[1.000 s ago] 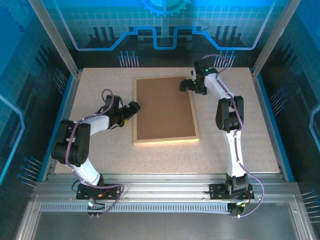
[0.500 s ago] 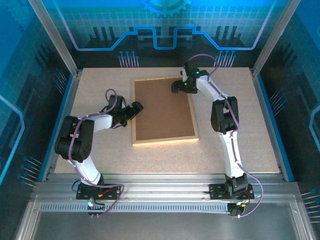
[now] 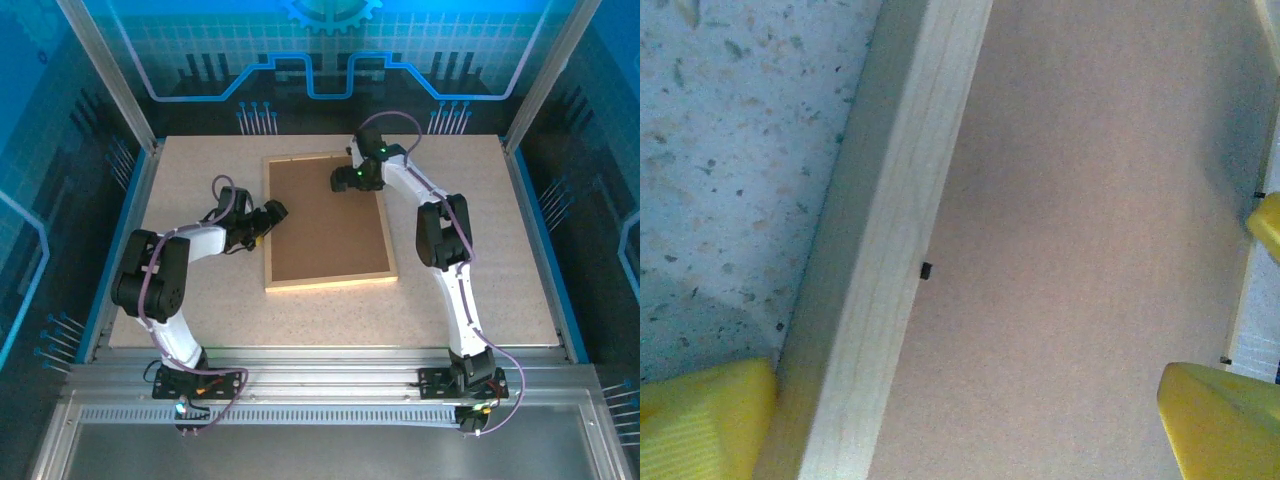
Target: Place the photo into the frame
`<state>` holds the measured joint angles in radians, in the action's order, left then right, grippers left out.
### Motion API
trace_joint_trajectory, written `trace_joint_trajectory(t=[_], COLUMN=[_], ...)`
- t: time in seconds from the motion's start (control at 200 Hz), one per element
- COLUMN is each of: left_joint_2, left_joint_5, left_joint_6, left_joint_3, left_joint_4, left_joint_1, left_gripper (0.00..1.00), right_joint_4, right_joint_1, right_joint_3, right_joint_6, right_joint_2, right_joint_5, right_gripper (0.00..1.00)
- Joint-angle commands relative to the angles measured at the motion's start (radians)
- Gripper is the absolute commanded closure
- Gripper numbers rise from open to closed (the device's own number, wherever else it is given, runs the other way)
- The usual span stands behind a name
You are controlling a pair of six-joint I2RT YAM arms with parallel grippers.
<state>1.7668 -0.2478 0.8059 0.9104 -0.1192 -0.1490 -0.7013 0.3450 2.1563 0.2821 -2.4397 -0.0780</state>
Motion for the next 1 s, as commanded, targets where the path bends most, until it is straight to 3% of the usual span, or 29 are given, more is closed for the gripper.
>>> trace_joint_trajectory(t=[0.0,0.29,0.996], left_joint_2=[-0.021,-0.098,-0.215], left_joint_5=[0.03,0.066,0.079], left_joint_6=[-0.054,-0.098,-0.085], left_joint_3=[0.05,0.019,-0.042], left_joint_4=[0.072,0.132,0.163], left_joint_1=[0.007,0.066,0.108], left_gripper=[0.01,0.01,0.01], right_joint_4=[0.005,0.121,0.11], right_joint_1=[-0.004,0.003,0.041], right_joint_3=[-0.085,-0.42,-0.399], right_joint_6=[-0.016,0.037,0.073], right_joint_2=[0.122,0.325,0.196], right_joint_5=[0.012,-0.019,-0.047], right_gripper=[0.11,0.1,0.1])
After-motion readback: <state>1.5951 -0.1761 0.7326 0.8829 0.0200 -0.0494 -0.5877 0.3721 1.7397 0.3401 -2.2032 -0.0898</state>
